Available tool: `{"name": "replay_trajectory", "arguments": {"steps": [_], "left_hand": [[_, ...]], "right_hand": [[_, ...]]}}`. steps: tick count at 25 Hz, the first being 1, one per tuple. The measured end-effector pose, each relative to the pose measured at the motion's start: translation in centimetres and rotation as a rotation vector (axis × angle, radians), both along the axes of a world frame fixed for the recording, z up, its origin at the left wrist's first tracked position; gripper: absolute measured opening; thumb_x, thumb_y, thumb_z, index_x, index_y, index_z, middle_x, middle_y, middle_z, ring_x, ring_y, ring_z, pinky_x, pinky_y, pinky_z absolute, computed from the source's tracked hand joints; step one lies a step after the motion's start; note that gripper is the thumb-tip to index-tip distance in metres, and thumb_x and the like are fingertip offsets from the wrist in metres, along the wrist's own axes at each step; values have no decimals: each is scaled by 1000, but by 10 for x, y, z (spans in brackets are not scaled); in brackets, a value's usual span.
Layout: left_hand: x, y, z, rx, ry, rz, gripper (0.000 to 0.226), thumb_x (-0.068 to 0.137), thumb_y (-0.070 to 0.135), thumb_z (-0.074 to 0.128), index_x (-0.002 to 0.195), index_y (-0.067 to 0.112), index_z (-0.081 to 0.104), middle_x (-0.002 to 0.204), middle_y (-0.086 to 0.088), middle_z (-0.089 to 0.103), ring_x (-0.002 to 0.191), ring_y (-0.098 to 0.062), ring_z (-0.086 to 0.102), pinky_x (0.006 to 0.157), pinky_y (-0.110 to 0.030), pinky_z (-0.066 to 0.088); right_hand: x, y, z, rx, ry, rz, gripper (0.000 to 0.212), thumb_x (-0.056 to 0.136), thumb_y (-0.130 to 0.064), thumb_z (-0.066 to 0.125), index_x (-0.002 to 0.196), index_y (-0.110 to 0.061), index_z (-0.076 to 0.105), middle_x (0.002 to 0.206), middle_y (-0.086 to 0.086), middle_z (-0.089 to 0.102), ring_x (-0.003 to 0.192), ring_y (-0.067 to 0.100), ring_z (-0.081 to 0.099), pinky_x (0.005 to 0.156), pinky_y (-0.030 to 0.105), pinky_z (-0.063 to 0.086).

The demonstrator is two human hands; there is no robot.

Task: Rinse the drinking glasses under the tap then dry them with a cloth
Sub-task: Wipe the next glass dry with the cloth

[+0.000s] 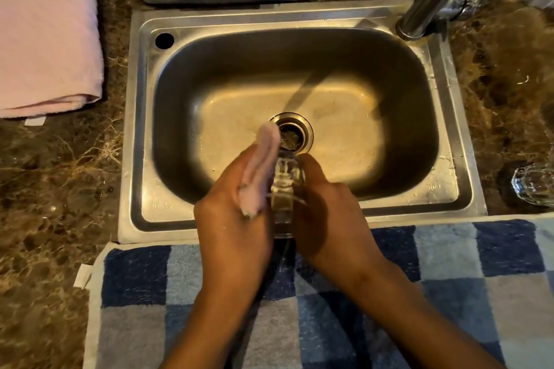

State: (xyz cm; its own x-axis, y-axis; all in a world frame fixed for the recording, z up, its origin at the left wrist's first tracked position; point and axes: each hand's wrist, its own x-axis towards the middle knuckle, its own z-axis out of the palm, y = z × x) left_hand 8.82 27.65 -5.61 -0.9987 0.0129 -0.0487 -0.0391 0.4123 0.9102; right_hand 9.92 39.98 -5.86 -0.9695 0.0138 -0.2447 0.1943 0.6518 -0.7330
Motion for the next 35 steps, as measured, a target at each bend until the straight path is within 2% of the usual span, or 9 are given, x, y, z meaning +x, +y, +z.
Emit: {"name": "replay_trajectory", "arguments": {"steps": [4,11,13,15,17,24,27,31,35], "left_hand": [[-17,19,12,521,-269,252,41,88,-10,64,126,6,69,117,-2,76,111,-15,70,86,-22,58],[-19,6,14,-414,295,-243,78,71,-13,77,143,2,50,147,-18,52,136,-28,49,113,-40,41],[-18,15,14,-222,268,-140,66,77,-12,73,139,5,55,144,-13,56,135,-20,52,112,-36,43],[-19,30,10,273,25,25,50,85,-11,65,131,9,65,137,-6,64,130,-13,58,107,-36,48],[-20,39,12,440,-166,100,49,89,-10,62,128,18,69,135,2,67,128,-11,59,110,-43,47],[13,26,44,-237,192,-263,85,70,-18,74,147,9,48,154,-4,43,142,-16,42,116,-32,37],[23,38,89,55,31,-167,72,84,-18,59,145,20,52,153,8,48,142,-7,42,115,-24,36],[39,57,133,304,-128,-17,53,94,-12,50,139,15,60,146,7,57,137,-8,49,109,-19,41],[61,45,139,-235,321,-359,76,74,-22,65,145,2,49,152,-15,47,142,-27,45,115,-38,39]], "right_hand": [[-6,-15,12,-873,-115,-522,31,107,-11,45,119,-32,64,98,0,75,84,7,71,69,22,58],[-18,19,15,208,-83,-1,62,91,-18,61,141,-27,25,91,7,72,79,30,68,72,46,56],[-20,16,18,64,-68,-46,48,92,-16,53,134,-31,34,84,4,71,73,26,67,66,46,57],[-13,8,20,-426,-111,-311,33,88,-25,47,114,-45,50,75,-6,70,62,8,67,51,27,54],[1,3,14,-698,-114,-528,28,89,-23,47,110,-39,56,74,-9,69,58,1,64,48,17,49],[21,37,58,289,-117,-83,44,90,-22,62,130,-17,45,95,8,73,83,28,71,75,43,59],[34,36,101,95,-74,-134,27,93,-15,52,120,-11,50,90,14,71,77,33,69,70,47,58],[63,30,140,-423,-203,-500,14,96,-19,47,106,-20,56,76,6,68,59,15,65,48,29,52],[77,53,149,117,-132,-239,25,94,-27,54,117,-18,55,87,11,72,77,32,69,69,43,58]]}}
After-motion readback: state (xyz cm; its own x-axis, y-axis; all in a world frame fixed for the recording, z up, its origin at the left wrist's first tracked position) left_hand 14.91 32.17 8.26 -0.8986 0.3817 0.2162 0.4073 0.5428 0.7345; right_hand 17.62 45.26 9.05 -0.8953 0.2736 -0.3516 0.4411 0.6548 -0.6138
